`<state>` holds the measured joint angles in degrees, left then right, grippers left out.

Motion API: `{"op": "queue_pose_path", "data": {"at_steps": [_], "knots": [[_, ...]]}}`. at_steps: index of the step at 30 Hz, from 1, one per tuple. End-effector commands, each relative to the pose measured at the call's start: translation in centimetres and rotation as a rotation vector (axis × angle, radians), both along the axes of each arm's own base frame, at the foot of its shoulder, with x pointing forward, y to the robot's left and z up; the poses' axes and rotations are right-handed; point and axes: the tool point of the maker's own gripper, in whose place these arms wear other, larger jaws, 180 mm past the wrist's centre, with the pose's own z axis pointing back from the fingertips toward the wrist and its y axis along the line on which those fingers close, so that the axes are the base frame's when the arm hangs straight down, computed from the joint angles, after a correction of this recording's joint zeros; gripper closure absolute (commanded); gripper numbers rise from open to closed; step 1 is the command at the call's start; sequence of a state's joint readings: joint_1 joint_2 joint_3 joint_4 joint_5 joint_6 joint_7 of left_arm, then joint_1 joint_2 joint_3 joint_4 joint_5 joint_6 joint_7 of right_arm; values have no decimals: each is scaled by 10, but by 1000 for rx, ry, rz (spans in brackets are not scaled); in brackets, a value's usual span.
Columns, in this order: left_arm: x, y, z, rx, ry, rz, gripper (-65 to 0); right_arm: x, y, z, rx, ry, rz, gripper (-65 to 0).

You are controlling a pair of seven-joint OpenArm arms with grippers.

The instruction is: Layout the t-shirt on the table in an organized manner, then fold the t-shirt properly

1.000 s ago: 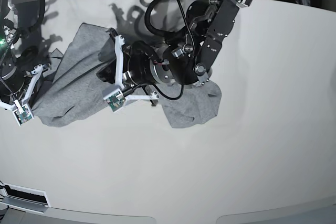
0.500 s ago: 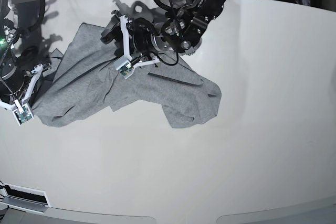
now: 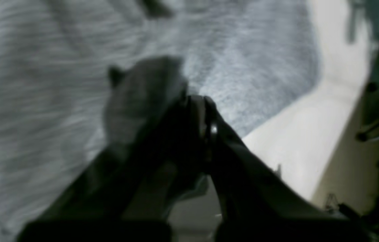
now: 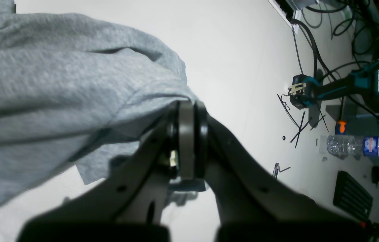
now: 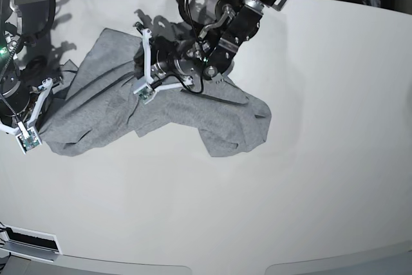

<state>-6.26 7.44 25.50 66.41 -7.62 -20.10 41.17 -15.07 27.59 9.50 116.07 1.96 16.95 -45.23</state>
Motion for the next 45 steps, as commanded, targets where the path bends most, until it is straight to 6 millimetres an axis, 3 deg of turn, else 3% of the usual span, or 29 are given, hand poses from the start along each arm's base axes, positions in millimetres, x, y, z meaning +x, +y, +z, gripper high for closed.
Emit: {"op": "queue_pose_path", "data": {"at_steps": [1,6,9,15,19,23,27,28,31,32,40,45], "knots": [[13,-8,17,-34,-44,4,0,7,-3,15,-19,-47,8,0],[21,-12,45,-67,-97,-27,0,7,-3,15,-19,-47,8,0],[23,-19,80,-114,-156,-77,0,7,-3,14,-20,-47,8,0],[37,-22,180,-265,-407,-110,0,7,-3,14,-20,-46,8,0],[35,-14,198,-276,-484,-148,0,7,-6,16,-33,-47,8,0],[25,-5,185,-280,-416,-162,0,8,-10,19,-46,-51,7,0],[-3,-5,163,-325,-282,-157,0,8,-10,19,-45,-48,7,0],[-10,-6,158,-335,-247,-153,-40,8,-10,18,-45,-48,6,0],[-24,-9,140,-366,-180,-119,-331,7,-10,18,-45,-47,6,0],[-26,-10,135,-387,-170,-97,-374,7,-10,18,-45,-44,4,0],[-38,-8,51,-339,-33,-4,-376,7,-10,18,-45,-45,4,0],[-39,-15,21,-282,40,-13,-345,7,-11,19,-42,-52,-8,0]]}}
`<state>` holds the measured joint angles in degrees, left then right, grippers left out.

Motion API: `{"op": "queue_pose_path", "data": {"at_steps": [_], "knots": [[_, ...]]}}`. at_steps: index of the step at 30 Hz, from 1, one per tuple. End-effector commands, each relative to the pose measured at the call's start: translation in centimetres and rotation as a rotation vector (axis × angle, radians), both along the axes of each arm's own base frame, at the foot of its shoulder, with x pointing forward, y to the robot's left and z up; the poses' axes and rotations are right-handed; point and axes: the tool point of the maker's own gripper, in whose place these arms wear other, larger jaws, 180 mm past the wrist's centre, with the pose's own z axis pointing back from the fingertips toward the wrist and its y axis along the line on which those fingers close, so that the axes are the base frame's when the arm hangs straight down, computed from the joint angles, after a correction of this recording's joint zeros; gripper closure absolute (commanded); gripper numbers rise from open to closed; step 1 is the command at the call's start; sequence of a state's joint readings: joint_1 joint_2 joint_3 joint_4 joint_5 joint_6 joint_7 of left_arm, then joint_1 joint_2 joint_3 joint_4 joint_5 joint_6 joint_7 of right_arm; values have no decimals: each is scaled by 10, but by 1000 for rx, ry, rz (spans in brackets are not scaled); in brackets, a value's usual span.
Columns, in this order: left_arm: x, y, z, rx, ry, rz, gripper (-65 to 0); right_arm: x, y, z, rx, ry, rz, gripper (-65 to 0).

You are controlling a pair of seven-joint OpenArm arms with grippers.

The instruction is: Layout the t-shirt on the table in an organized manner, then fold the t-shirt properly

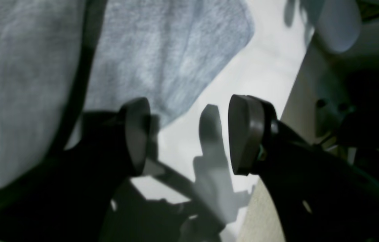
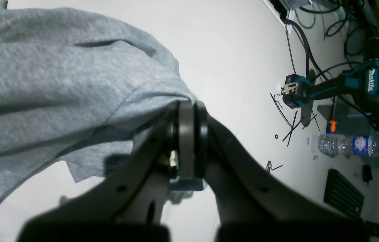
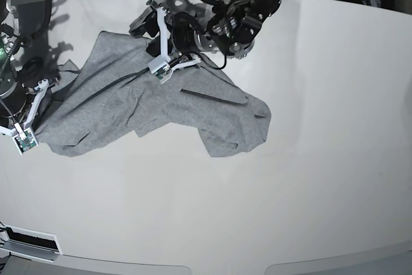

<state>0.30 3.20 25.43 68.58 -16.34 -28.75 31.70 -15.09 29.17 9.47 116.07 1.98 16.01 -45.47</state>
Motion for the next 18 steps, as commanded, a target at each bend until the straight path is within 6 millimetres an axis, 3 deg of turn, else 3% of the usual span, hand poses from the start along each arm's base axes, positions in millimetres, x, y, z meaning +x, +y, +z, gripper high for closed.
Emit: {"op": "queue_pose_path", "data": {"at_steps": [1,2,4,5,10,13,15,18], "knots": [[12,-8,5,0,-22,20,-304,7,-4,15,-18,-49,-2,0],[19,-5,-1,33,-21,48,-238,7,-4,15,-18,-49,-3,0],[30,0,-9,103,-25,93,-39,7,-4,15,-18,-48,-3,0],[33,2,-11,129,-27,94,0,6,-5,15,-19,-47,-3,0],[46,12,-11,222,-19,43,0,6,-5,15,-19,-47,-3,0],[54,16,-1,267,-25,10,0,7,-4,15,-19,-48,-3,0],[55,13,17,259,-32,-19,0,7,-5,15,-19,-48,-3,0],[48,1,61,181,-122,-134,0,7,-5,16,-20,-51,-2,0]]}}
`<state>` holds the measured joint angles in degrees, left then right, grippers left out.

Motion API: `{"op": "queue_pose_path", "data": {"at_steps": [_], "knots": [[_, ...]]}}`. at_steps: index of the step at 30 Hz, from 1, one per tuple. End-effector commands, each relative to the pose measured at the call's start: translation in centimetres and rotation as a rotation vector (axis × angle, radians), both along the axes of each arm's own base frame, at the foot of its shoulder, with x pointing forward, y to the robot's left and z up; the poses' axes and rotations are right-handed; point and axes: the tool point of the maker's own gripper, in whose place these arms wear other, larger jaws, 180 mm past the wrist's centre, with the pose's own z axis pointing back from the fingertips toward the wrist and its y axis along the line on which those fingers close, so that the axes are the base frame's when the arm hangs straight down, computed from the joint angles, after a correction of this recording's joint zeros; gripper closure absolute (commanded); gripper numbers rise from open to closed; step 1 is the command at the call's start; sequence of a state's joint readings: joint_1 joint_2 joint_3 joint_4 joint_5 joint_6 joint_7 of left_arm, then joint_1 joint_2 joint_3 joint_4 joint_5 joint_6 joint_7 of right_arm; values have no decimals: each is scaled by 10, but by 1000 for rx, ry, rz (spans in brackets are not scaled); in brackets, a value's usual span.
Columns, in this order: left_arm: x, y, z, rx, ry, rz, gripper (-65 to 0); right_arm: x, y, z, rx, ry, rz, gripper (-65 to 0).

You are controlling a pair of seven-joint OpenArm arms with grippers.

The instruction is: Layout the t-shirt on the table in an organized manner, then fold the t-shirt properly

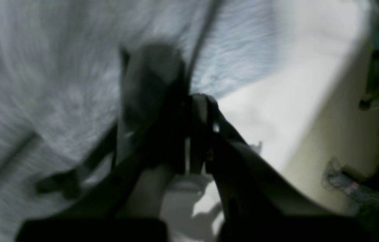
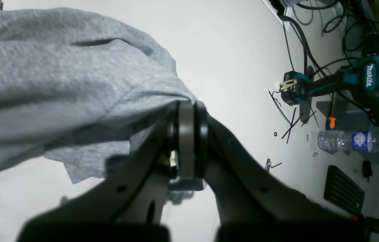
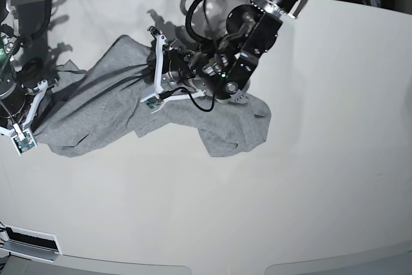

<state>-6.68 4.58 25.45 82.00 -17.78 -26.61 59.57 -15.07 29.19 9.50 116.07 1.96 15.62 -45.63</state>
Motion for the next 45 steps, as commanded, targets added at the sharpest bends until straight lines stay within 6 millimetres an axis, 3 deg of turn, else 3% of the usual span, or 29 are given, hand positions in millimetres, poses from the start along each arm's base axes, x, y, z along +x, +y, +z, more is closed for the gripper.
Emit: {"op": "queue_pose_path", "data": {"at_steps": [1,5,8,13,19,22,25,33,38,45], "knots": [[11,-16,36,-98,-75,-9,0,7,-4,16,-21,-49,5,0],[24,-13,109,-230,-297,-37,0,7,-4,15,-22,-47,5,0],[33,2,127,-216,-409,-26,0,6,-4,14,-26,-37,9,0],[38,25,114,-149,-416,-29,0,6,-3,14,-24,-37,9,0],[33,88,86,26,-429,-102,0,3,-2,9,-35,-4,25,0],[29,114,87,73,-446,-146,0,2,2,7,-23,13,52,0],[28,132,93,69,-435,-148,0,-2,23,-2,34,65,158,0],[12,166,105,22,-336,-234,0,-32,80,-24,214,243,436,0],[6,188,104,50,-293,-244,0,-43,93,-27,312,301,453,0],[-16,196,102,38,-163,-279,0,-55,96,-33,350,379,451,0]]}}
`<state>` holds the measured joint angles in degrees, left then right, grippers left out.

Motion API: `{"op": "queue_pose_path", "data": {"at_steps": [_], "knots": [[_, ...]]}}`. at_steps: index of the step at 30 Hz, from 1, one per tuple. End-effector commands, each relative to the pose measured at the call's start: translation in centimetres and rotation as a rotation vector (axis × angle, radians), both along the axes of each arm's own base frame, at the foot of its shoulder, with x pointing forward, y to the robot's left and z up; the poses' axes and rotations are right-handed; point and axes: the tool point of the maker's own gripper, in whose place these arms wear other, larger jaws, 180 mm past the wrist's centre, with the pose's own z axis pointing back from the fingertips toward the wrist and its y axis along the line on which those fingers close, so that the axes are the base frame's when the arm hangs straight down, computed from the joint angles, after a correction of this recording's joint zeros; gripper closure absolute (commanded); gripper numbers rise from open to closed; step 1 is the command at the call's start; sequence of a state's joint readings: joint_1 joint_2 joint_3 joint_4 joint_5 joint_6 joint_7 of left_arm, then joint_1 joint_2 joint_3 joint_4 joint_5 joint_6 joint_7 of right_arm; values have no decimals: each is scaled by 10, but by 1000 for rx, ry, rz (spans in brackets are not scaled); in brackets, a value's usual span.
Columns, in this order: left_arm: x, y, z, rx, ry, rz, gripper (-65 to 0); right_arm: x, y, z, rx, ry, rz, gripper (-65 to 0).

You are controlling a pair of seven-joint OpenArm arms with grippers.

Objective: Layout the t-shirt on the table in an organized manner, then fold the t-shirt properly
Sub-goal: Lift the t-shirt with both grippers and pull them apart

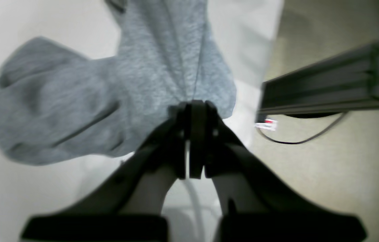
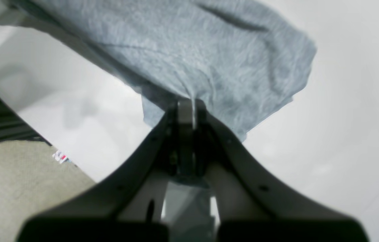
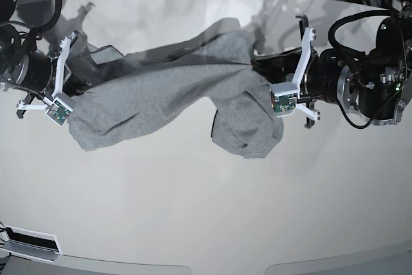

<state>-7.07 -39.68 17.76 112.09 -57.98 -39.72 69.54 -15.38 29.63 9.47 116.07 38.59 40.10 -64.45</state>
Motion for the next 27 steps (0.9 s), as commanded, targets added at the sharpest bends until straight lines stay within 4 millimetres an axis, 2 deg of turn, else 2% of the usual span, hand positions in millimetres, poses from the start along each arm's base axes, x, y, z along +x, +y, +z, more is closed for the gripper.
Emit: {"op": "queue_pose_path", "data": {"at_steps": [1,4,6,11,14,16,18,19,22,25,27], "knots": [[0,5,5,0,-4,-8,0,2,-2,7,-6,-19,7,0],[-10,13,-2,26,26,-5,0,-11,-8,-2,-30,24,11,0],[-6,15,-5,36,14,7,0,-10,-8,-2,-34,18,11,0],[19,9,-7,-36,-65,82,0,9,3,15,36,-88,18,0],[43,13,-10,-53,-169,127,0,32,1,32,21,-226,20,-7],[56,15,-8,-80,-225,148,0,47,-11,40,-2,-287,-66,-141],[67,18,-9,-99,-244,204,-93,54,-19,44,-17,-312,-118,-268],[71,21,-10,-96,-245,235,-153,56,-20,45,-16,-317,-135,-303],[83,28,-11,-85,-254,324,-281,59,-25,47,-14,-324,-181,-317],[96,36,-10,-63,-289,401,-299,58,-26,46,-14,-320,-184,-317],[104,44,-11,-33,-318,445,-299,50,-14,42,14,-277,-118,-317]]}}
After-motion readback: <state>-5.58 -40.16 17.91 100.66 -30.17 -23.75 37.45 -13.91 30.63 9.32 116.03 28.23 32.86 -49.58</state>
